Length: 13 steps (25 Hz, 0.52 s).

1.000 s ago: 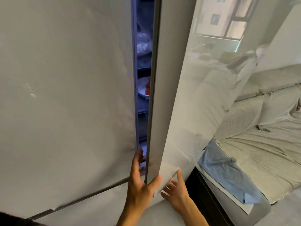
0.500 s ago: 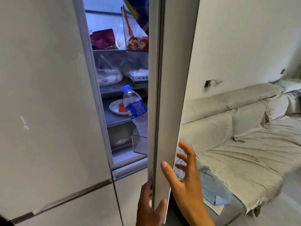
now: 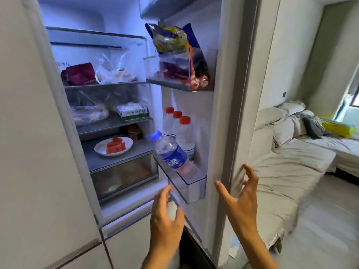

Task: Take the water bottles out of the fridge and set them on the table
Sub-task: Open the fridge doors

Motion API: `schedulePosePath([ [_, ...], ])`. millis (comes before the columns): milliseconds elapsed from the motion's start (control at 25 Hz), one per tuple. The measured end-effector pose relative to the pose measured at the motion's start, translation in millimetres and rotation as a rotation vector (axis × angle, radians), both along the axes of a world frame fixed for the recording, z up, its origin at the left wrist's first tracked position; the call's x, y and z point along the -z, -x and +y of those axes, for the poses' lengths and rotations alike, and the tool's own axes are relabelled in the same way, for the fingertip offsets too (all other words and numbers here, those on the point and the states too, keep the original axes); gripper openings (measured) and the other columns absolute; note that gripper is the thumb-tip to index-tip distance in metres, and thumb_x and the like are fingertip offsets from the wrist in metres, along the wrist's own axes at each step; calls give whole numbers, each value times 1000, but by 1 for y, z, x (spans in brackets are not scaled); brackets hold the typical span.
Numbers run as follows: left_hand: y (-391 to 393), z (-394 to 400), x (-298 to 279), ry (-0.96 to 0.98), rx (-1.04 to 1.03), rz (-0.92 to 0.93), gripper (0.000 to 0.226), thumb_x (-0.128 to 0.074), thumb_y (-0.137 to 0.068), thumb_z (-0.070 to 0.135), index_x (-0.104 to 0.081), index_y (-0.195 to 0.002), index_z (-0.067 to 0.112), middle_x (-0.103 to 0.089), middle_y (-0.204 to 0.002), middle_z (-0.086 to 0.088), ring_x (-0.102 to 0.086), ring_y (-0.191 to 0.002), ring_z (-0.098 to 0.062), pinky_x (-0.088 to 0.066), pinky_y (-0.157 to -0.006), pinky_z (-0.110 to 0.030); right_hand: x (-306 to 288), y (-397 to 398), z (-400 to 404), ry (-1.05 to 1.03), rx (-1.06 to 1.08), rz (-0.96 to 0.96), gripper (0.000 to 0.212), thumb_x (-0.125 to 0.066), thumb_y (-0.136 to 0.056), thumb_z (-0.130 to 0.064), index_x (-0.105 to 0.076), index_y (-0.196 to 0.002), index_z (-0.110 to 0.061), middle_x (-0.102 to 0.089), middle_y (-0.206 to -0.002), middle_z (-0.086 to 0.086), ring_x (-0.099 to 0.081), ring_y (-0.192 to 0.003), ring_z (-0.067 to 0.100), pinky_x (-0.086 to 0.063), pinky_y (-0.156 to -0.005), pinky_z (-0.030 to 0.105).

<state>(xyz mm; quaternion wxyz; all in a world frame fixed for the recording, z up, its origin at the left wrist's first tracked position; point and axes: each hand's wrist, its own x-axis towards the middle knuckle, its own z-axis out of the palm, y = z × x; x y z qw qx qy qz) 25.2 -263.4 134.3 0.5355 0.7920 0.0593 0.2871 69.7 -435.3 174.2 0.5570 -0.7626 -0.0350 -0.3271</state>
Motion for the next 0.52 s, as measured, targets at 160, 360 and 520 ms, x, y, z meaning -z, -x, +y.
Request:
schedulePosePath([
  [160, -56, -12, -53, 92, 115, -54, 69, -65, -82, 32, -33, -143, 39, -52, -138, 9, -50, -123, -5, -46, -100, -32, -8, -32, -36, -2, -9, 64, 75, -79, -80, -30, -28, -135, -40, -37, -141, -15, -45, -129, 21, -39, -100, 37],
  [360, -92, -54, -73, -277, 253, -23, 77, -63, -89, 27, -16, -151, 32, -35, -152, 7, -42, -134, -12, -35, -103, -16, -4, -61, -56, 75, -31, 133, 99, -71, -79, -53, -6, -152, -36, -15, -163, -3, -18, -138, 5, -24, -109, 32],
  [520, -112, -82, -68, -551, 224, 58, 74, -48, -92, 41, -4, -151, 36, -26, -157, 12, -43, -130, -11, -23, -107, -38, -4, -79, -74, 174, -45, 194, 114, -67, -74, -61, 8, -154, -31, 1, -165, -3, -5, -143, 3, -14, -115, 32],
])
